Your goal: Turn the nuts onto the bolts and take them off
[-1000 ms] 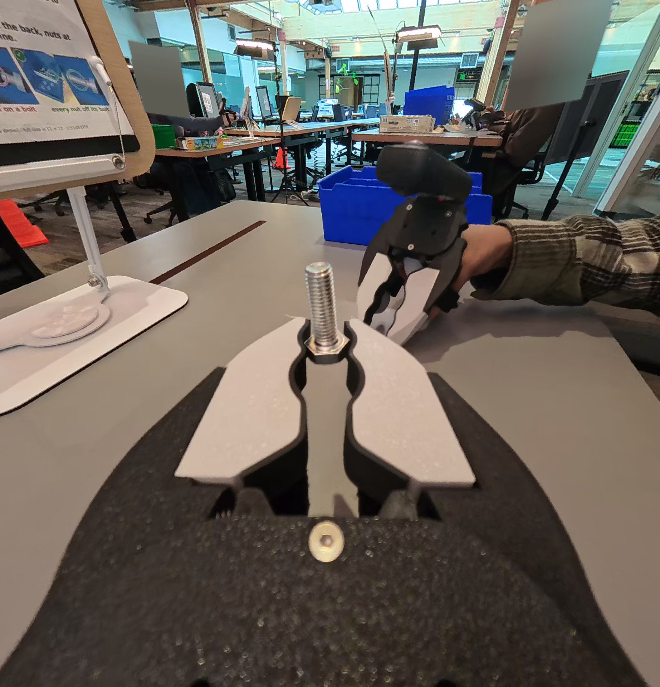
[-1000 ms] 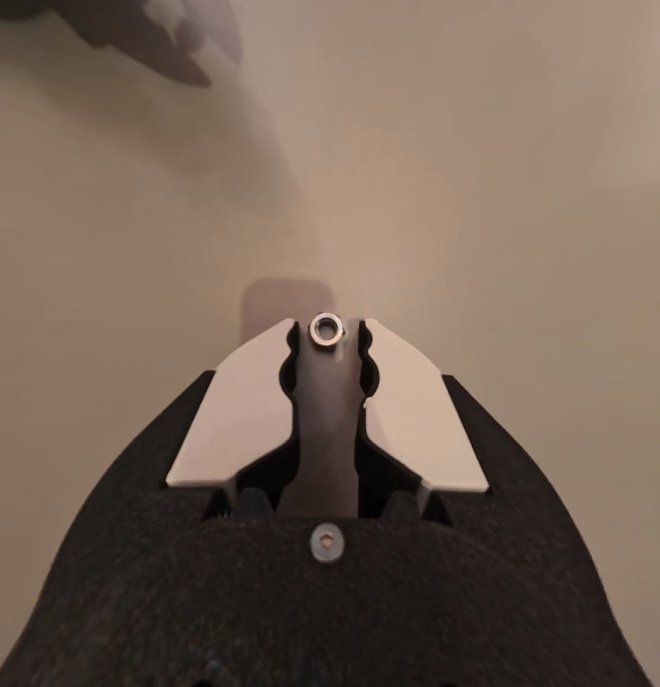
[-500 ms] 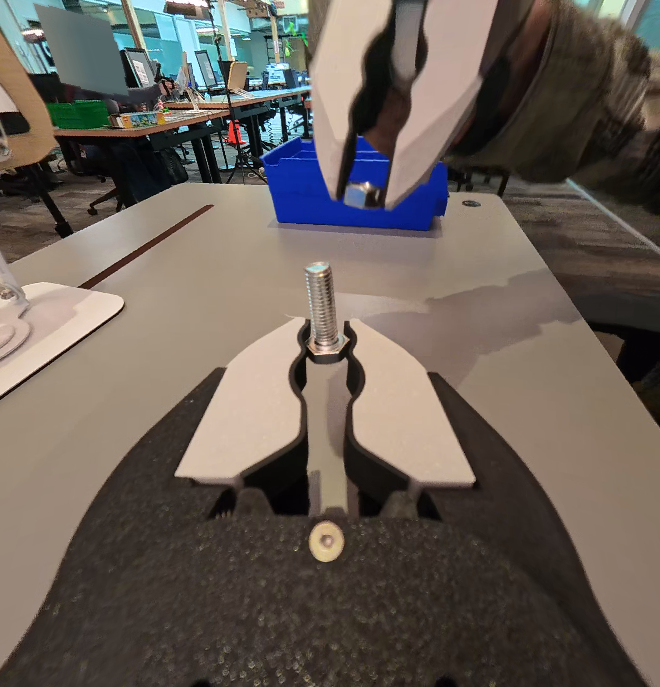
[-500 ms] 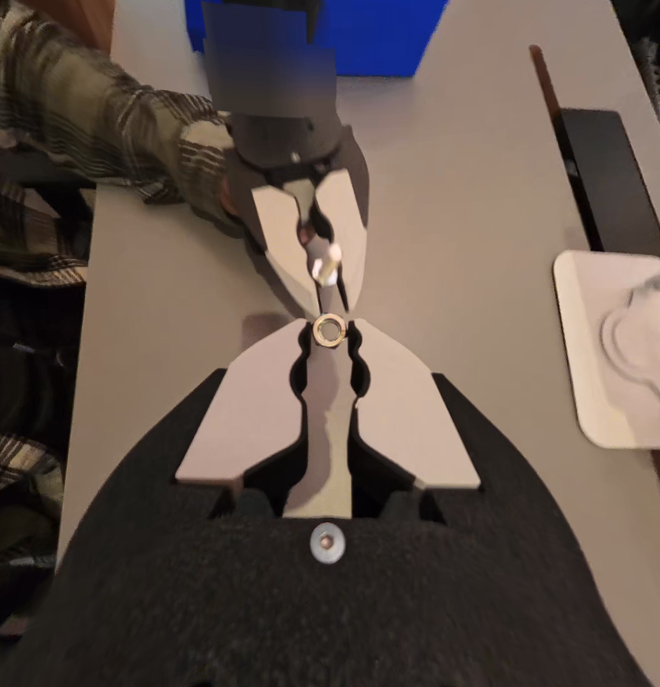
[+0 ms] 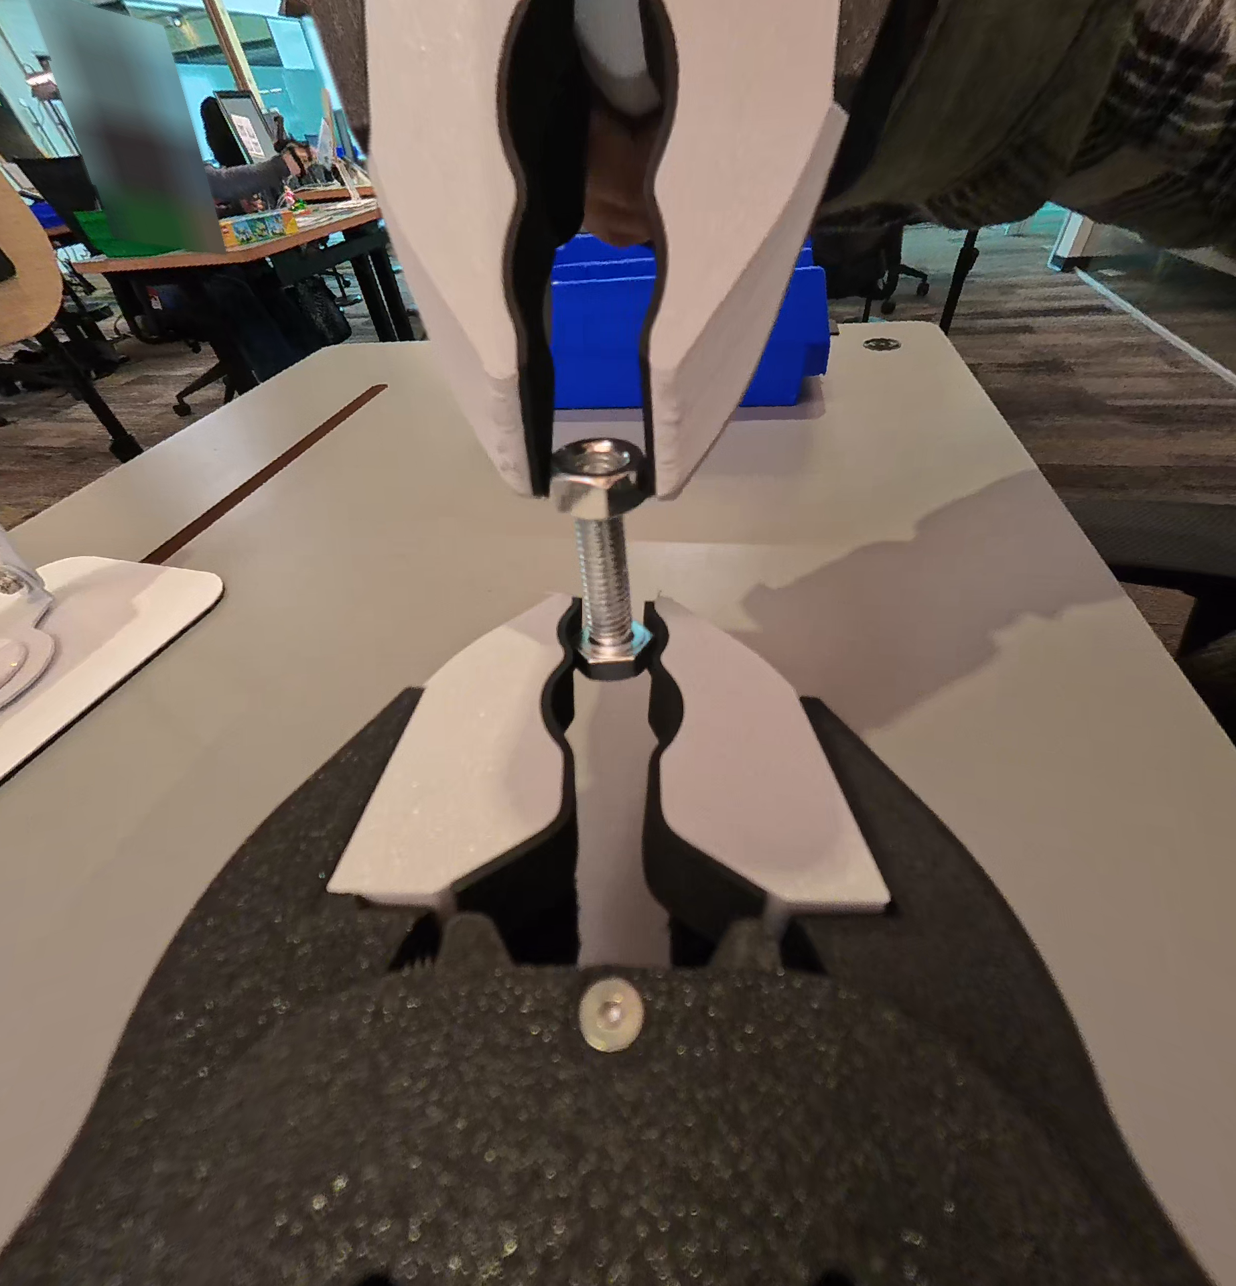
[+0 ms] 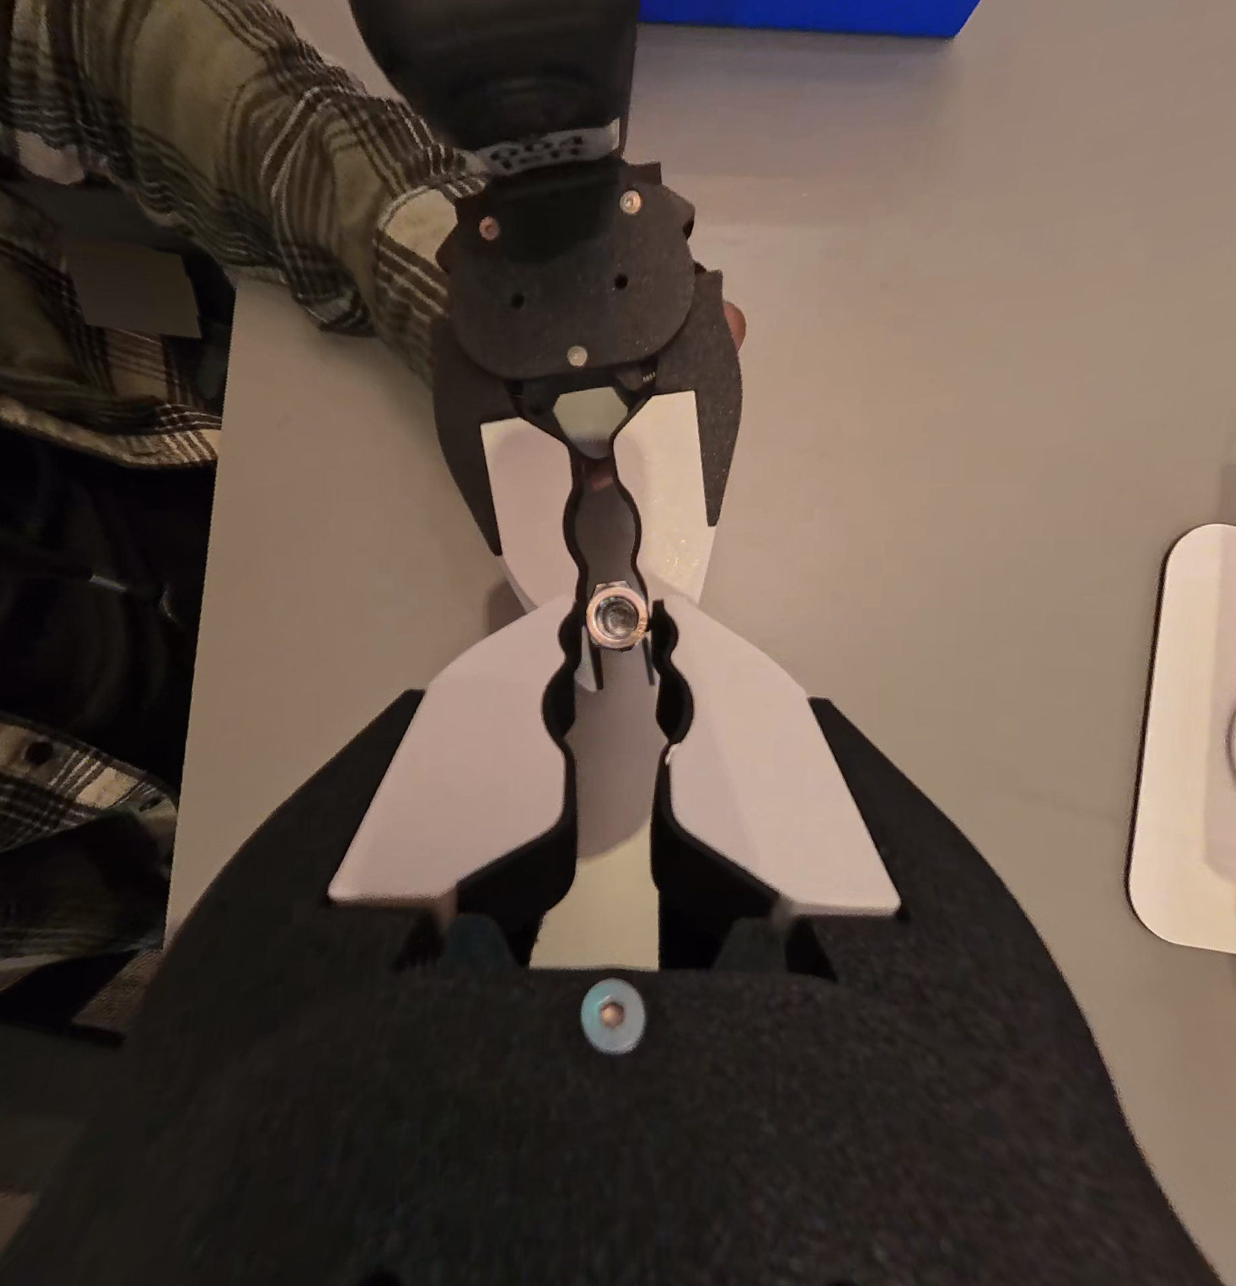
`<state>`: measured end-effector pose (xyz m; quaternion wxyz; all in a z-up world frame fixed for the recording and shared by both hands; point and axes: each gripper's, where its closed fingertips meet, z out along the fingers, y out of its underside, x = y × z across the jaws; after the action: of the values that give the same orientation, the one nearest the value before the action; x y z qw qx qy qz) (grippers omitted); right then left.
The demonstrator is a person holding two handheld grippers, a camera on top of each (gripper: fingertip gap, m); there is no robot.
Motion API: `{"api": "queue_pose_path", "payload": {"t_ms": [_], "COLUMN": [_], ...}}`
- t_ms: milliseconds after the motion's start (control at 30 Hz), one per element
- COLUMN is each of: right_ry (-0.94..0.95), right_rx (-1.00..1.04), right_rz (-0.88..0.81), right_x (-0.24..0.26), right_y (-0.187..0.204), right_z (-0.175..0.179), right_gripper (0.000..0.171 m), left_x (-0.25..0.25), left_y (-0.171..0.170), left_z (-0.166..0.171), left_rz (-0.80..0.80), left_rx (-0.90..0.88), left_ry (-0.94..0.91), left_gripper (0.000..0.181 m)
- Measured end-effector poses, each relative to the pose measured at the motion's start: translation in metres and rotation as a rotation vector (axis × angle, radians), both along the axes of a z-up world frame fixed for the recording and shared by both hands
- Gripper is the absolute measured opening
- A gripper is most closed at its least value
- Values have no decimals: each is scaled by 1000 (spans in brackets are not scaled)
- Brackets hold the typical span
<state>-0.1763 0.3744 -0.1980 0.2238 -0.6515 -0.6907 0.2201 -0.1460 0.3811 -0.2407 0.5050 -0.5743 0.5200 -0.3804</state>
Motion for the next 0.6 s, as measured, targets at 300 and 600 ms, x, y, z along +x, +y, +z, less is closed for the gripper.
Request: {"api": "queue_pose_path", "payload": {"t_ms": [300,600], "right_ry": [107,219], "right_rx": [-44,-45], "right_rz": [0,18], "right_x": [-5,-9], "right_y": [-2,-4], "right_z": [9,16], "right_gripper": [18,18], "left_x": [-1,-4], "left_y": [-2,-3], "left_z": [10,20], "left_rz": [6,12], "left_rx": [4,16], "left_ry": [-56,-114], "left_gripper": [16,16]}}
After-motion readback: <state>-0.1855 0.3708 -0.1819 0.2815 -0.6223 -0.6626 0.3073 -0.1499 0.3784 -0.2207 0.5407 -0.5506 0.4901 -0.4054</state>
